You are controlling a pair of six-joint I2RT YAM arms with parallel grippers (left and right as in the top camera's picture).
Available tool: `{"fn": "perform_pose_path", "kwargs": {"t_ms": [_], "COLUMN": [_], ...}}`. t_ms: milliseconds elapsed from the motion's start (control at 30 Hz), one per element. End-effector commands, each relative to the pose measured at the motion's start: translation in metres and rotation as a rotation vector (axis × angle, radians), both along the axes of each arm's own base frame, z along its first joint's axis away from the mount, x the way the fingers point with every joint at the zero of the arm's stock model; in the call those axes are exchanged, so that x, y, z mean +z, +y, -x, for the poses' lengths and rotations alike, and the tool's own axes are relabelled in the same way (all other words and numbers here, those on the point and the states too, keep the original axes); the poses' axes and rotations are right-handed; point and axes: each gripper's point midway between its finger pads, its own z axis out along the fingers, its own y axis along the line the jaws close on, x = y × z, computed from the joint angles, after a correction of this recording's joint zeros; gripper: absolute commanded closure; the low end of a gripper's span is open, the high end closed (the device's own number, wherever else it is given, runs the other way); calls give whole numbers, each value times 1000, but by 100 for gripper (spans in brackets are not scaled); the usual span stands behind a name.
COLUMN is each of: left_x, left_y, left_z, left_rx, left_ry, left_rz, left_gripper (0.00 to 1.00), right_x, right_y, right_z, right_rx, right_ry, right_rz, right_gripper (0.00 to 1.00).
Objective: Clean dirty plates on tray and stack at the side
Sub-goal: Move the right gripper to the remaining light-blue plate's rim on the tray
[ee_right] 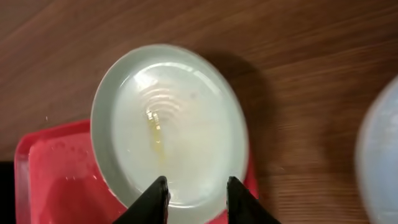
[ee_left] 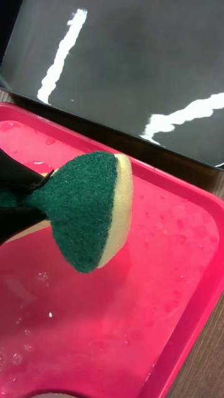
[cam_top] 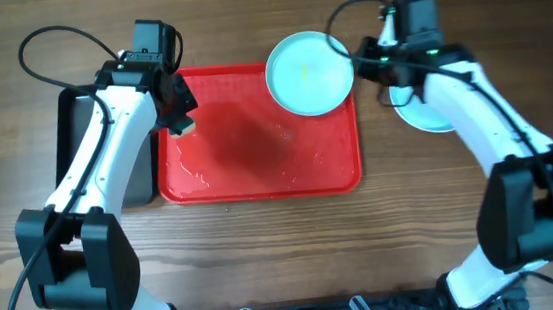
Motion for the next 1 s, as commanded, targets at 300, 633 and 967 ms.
{"fn": "perform_pose_path", "kwargs": {"t_ms": [300,633,967], "left_x": [-5,-5,-5], "left_y": [1,1,1], "left_z": [1,1,1], "left_rx": [20,20,19], "left_ry": [10,10,10], "left_rz": [10,10,11], "left_gripper": [96,96,96], "right_x": [-94,-106,-104], "right_y": [15,57,137], "right_z": [29,113,166], "right_rx": [-107,245,482], "right_ry": [260,508,521], "right_rz": [103,139,131], "right_gripper": [76,90,92]}}
